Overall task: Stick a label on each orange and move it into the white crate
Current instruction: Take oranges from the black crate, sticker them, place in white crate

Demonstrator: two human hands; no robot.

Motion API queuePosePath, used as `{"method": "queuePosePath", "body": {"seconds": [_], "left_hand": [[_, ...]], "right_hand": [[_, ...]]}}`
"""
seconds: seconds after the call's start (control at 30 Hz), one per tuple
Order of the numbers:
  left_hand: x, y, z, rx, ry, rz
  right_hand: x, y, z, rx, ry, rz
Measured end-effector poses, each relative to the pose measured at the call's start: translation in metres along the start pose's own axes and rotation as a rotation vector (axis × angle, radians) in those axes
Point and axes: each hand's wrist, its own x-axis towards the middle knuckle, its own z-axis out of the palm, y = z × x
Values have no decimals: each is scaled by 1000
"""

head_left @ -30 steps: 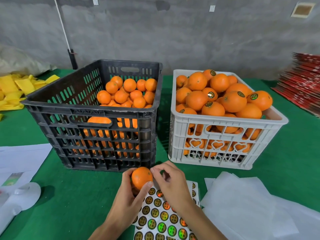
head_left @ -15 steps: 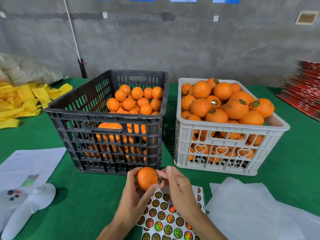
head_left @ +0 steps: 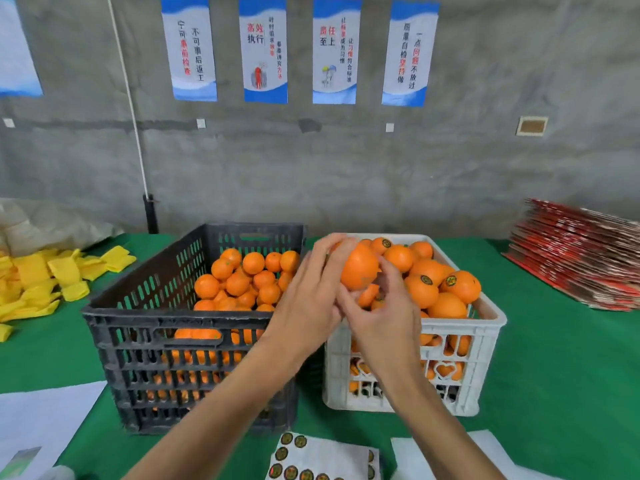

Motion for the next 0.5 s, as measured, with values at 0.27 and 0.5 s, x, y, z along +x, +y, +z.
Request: {"method": "queuePosePath", "body": {"seconds": [0.27, 0.5], "left_hand": [[84, -17, 56, 14, -504, -193], [85, -104, 10, 282, -472, -435]], "right_hand": [[97, 54, -26, -667, 18, 5], [101, 79, -20, -875, -180, 18]]}}
